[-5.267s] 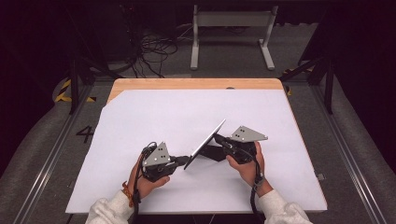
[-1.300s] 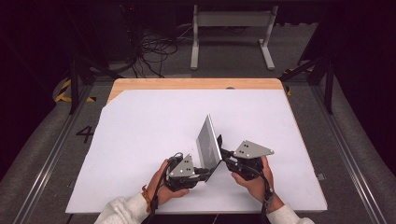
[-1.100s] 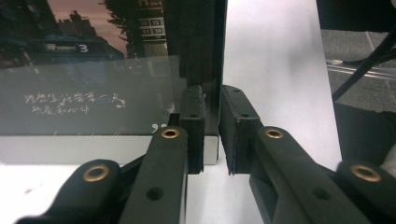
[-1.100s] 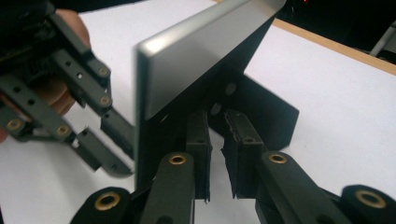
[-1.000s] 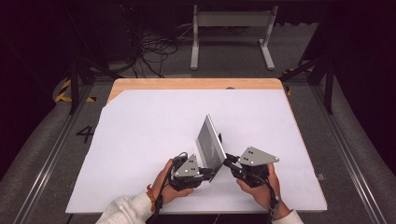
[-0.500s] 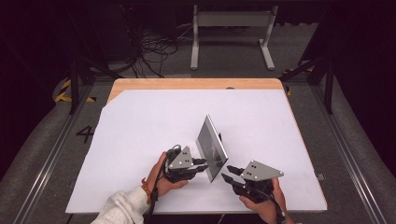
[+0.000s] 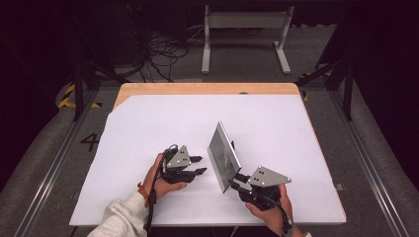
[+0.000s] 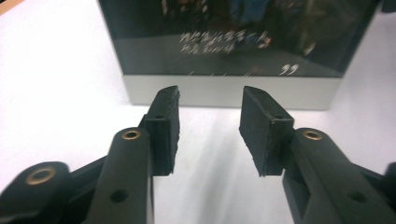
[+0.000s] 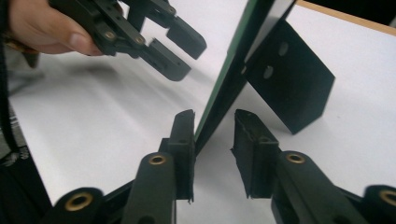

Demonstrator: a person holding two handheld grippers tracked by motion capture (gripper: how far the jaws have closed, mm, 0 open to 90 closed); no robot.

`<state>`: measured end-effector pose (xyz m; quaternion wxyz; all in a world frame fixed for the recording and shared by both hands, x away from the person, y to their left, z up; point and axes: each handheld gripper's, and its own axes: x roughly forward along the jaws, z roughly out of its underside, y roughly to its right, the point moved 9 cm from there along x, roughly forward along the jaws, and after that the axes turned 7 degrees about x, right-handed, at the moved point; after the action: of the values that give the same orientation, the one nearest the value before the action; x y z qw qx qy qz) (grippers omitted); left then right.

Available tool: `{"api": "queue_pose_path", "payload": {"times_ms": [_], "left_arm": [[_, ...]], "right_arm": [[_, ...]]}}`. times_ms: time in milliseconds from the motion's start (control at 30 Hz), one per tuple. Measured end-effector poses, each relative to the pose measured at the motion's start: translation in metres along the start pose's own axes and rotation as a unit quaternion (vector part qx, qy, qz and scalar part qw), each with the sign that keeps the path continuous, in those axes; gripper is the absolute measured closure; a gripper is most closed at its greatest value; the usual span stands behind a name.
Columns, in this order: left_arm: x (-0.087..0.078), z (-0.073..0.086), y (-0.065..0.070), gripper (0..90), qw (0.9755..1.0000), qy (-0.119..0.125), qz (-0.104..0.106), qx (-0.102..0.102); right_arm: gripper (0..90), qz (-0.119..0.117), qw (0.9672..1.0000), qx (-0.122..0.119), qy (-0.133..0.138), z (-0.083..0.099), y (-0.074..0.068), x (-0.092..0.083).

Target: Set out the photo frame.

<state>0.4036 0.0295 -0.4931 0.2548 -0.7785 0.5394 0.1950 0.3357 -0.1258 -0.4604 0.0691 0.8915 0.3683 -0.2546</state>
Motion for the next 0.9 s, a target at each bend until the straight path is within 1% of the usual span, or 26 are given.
{"api": "queue_pose_path", "payload": {"times_ms": [100,133,200,233,267,333,433,500,533,600,633,800,900], "left_arm": [[-0.001,0.002,-0.005,54.3,1.0,-0.001,-0.008,-0.005],[-0.001,0.003,-0.006,53.6,0.9999,-0.004,-0.011,-0.007],[-0.001,0.004,-0.009,51.8,0.9998,-0.005,-0.015,-0.008],[0.0,0.005,-0.009,50.7,0.9998,-0.006,-0.016,-0.008],[-0.001,0.005,-0.01,50.0,0.9998,-0.005,-0.016,-0.011],[-0.001,0.005,-0.009,48.9,0.9998,-0.005,-0.015,-0.012],[-0.001,0.004,-0.009,48.5,0.9998,-0.002,-0.016,-0.013],[-0.002,0.004,-0.009,47.6,0.9998,-0.002,-0.016,-0.015],[-0.002,0.004,-0.009,46.9,0.9998,-0.002,-0.015,-0.014],[-0.003,0.004,-0.009,45.1,0.9998,-0.002,-0.014,-0.015],[-0.002,0.004,-0.009,43.2,0.9998,-0.003,-0.014,-0.015],[-0.002,0.006,-0.011,40.1,0.9997,-0.005,-0.014,-0.019],[-0.001,0.007,-0.013,37.5,0.9996,-0.006,-0.016,-0.022]], "right_arm": [[69.2,0.004,1.0,0.0,0.0,0.0,-0.001,0.002],[66.3,0.008,1.0,0.003,0.002,0.0,-0.001,0.002],[60.1,0.01,0.9998,0.013,0.007,-0.002,-0.001,0.003],[58.8,0.012,0.9998,0.017,0.007,-0.002,-0.001,0.005],[58.7,0.014,0.9997,0.019,0.008,-0.003,-0.001,0.006],[58.5,0.01,0.9995,0.029,0.011,-0.005,-0.001,0.01],[59.5,0.013,0.9992,0.034,0.015,-0.007,-0.001,0.015],[62.1,0.015,0.999,0.038,0.015,-0.008,0.0,0.018],[64.4,0.015,0.999,0.038,0.016,-0.008,0.001,0.019],[66.1,0.017,0.999,0.039,0.017,-0.008,0.002,0.021],[66.6,0.015,0.999,0.04,0.017,-0.008,0.002,0.021],[66.9,0.009,0.9992,0.035,0.015,-0.008,0.003,0.022],[67.9,0.003,0.9992,0.038,0.013,-0.008,0.004,0.021]]}}
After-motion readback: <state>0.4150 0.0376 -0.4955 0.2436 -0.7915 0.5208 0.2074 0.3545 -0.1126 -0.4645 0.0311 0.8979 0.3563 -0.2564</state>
